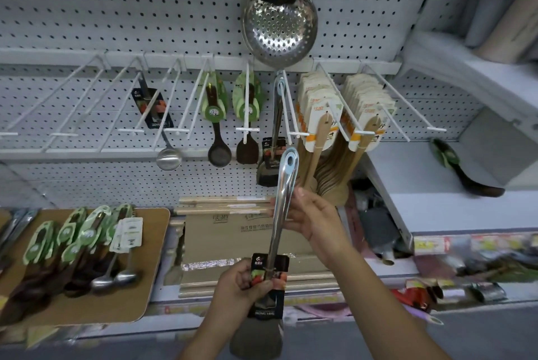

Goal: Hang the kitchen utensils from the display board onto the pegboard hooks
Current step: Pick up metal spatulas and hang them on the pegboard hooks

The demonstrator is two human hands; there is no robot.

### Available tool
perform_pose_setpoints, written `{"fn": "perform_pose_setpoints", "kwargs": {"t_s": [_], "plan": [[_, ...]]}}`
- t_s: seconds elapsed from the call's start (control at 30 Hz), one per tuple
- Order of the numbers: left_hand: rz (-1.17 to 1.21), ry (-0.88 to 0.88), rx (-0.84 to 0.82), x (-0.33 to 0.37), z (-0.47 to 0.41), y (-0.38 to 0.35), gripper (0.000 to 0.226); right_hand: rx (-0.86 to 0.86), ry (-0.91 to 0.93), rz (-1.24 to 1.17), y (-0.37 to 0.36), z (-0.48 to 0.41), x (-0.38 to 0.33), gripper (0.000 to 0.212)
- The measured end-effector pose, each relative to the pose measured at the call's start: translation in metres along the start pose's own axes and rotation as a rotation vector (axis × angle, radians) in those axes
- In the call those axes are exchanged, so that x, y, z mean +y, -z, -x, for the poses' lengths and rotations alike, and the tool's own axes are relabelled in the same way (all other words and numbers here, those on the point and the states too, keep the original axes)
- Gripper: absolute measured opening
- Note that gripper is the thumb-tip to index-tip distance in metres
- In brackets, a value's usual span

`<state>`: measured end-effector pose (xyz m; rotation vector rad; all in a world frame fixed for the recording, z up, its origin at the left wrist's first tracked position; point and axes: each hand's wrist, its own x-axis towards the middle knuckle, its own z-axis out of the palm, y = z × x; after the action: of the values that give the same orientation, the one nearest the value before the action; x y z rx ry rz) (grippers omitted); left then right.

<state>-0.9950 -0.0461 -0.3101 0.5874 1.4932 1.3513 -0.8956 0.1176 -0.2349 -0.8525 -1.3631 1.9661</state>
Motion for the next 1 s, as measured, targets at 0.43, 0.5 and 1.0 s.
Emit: {"fn": "perform_pose_setpoints", "kwargs": {"t_s": [0.43,0.5,1.0], "plan": [[0.034,-0.027,0.006,0.008,0.002,-0.015,0.038,-0.012,0.03,0.228,-0.004,-0.001,-0.021,0.024],[0.052,-0.037,0.003,0.01,-0.001,-0.017,0.044,-0.013,0.029,0.234,-0.006,-0.004,-0.021,0.024],[0.083,-0.016,-0.076,-0.01,-0.009,-0.02,0.049,0.035,0.039,0.225,0.005,0.003,-0.008,0.036]]}}
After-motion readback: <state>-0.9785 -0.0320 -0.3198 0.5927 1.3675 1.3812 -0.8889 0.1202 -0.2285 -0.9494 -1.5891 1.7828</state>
